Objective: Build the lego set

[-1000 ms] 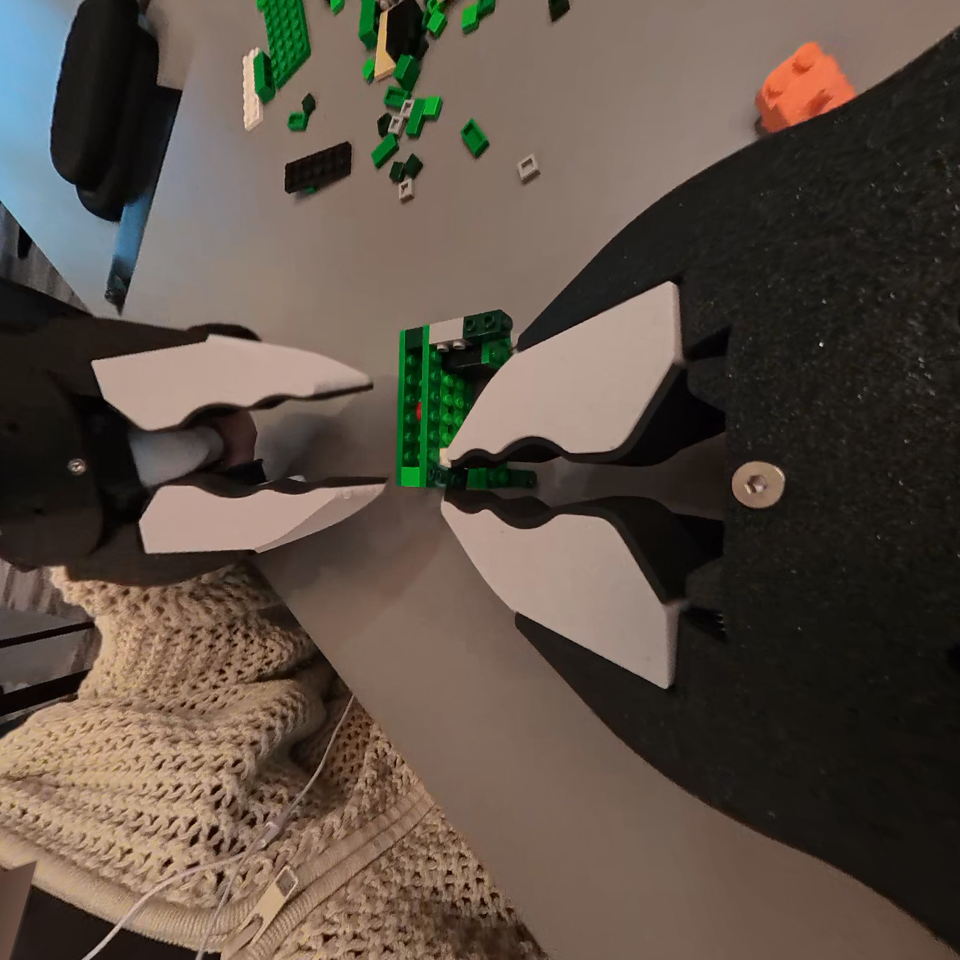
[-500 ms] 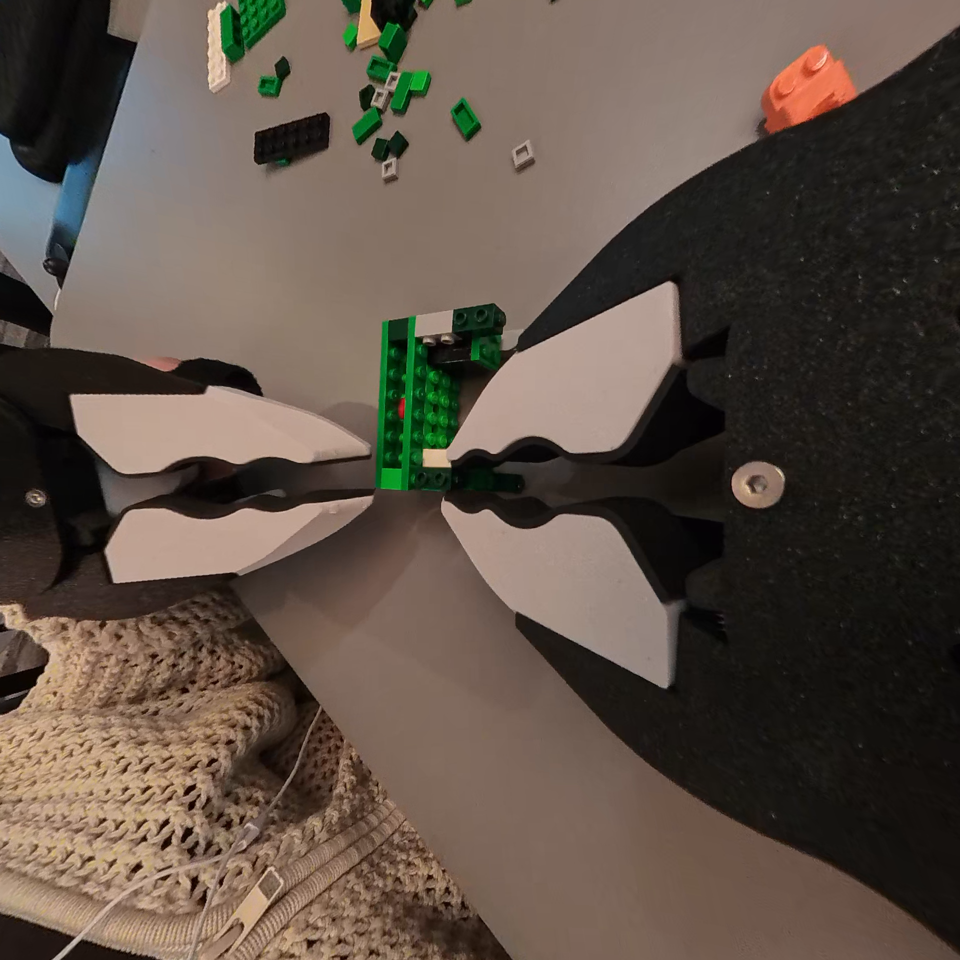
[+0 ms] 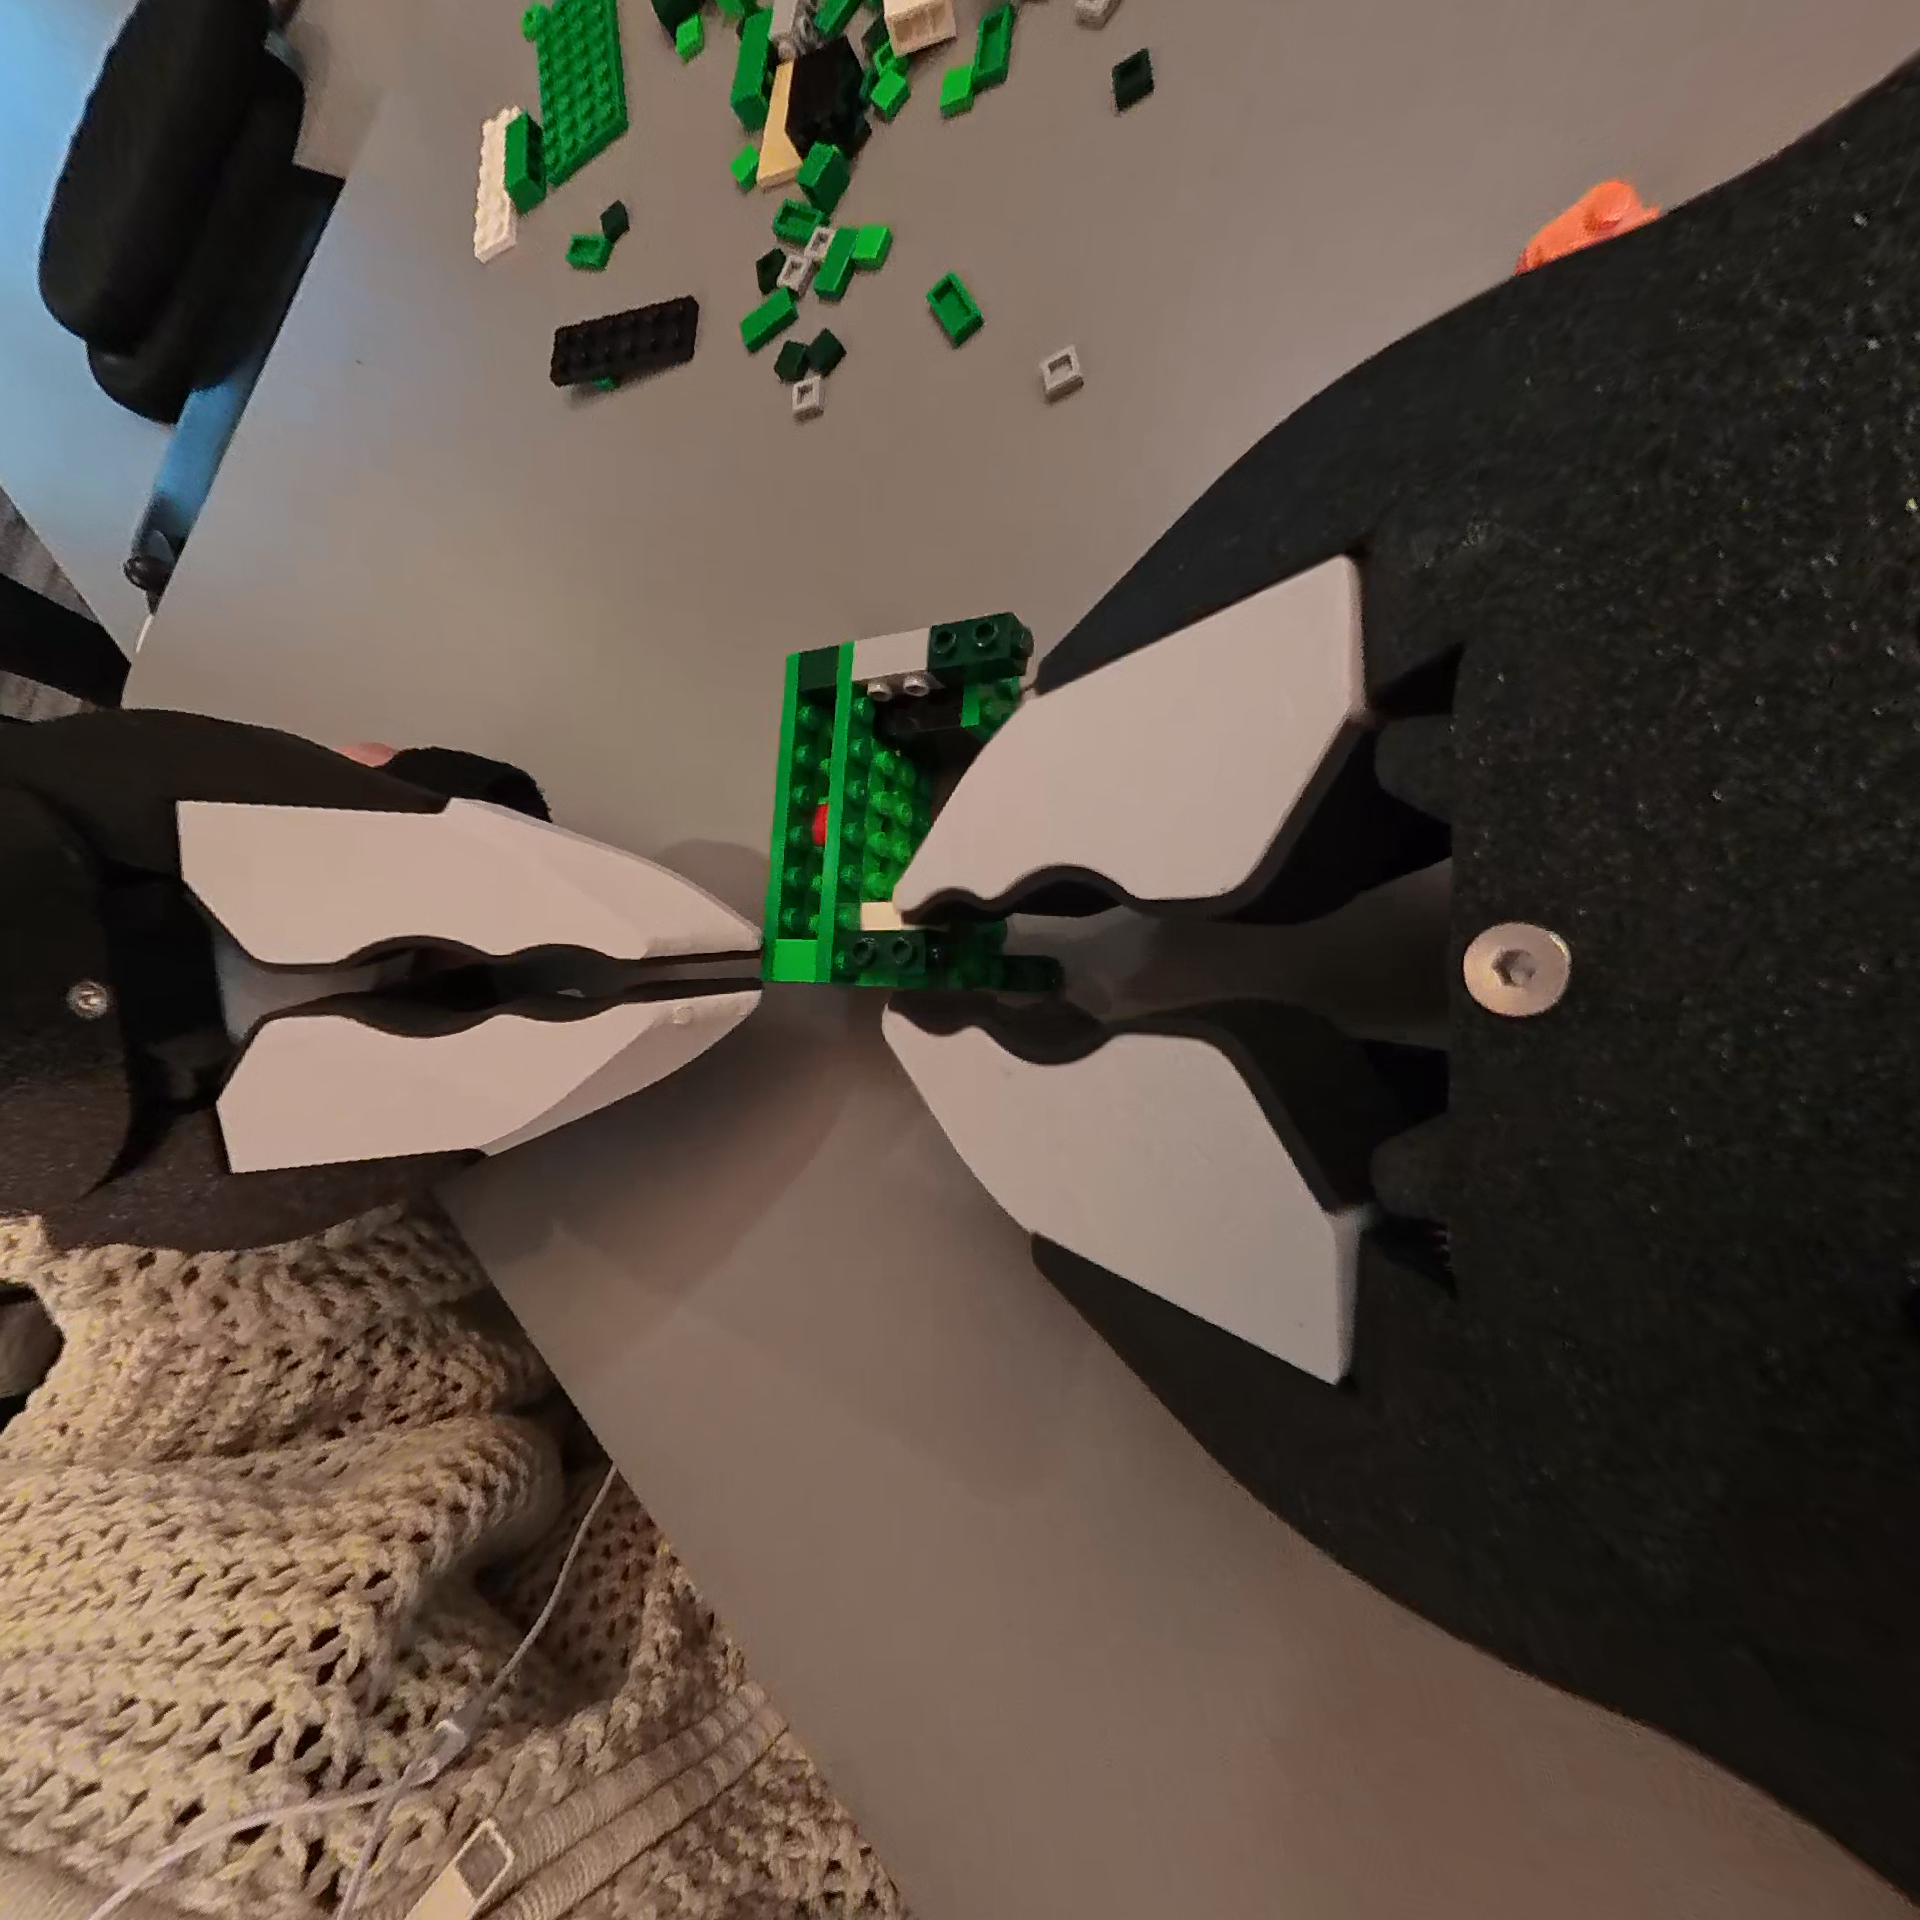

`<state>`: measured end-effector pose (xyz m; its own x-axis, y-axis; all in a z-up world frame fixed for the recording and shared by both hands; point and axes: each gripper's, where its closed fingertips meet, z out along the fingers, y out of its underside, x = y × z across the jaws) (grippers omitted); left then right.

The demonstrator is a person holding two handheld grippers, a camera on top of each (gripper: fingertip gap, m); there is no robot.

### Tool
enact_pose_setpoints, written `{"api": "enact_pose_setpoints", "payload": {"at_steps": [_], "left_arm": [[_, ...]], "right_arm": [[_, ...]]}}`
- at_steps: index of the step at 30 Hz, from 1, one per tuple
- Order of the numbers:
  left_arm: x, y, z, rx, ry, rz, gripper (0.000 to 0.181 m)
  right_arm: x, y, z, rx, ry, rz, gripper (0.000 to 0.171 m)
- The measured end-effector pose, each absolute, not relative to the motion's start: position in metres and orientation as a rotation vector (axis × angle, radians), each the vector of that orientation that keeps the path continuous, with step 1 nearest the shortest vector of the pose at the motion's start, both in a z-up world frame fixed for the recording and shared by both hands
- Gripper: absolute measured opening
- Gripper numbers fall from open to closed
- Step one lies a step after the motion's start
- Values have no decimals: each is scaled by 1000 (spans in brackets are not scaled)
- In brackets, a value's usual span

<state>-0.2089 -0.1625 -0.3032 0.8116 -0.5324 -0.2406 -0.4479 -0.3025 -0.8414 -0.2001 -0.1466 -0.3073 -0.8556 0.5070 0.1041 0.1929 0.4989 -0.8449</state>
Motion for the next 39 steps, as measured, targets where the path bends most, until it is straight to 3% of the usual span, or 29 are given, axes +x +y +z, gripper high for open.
{"api": "enact_pose_setpoints", "payload": {"at_steps": [10, 15, 19, 24, 27, 28, 39], "left_arm": [[-211, -163, -304, -1940, 742, -107, 3], [-228, -154, -298, -1941, 672, -159, 52], [-231, -143, -306, -1993, 677, -298, 69], [-236, -144, -306, -1985, 724, -293, 58], [-233, -153, -301, -1902, 818, -258, 9], [-231, -155, -299, -1868, 849, -240, 0], [-217, -157, -306, -1850, 974, -275, 0]], "right_arm": [[-199, -148, -306, -598, -2427, 1309, 8], [-199, -147, -306, -599, -2431, 1315, 8], [-198, -147, -305, -603, -2428, 1312, 8], [-197, -146, -305, -605, -2427, 1314, 8], [-198, -146, -305, -610, -2425, 1314, 8], [-198, -145, -305, -612, -2424, 1313, 8], [-199, -144, -305, -648, -2412, 1309, 8]]}}
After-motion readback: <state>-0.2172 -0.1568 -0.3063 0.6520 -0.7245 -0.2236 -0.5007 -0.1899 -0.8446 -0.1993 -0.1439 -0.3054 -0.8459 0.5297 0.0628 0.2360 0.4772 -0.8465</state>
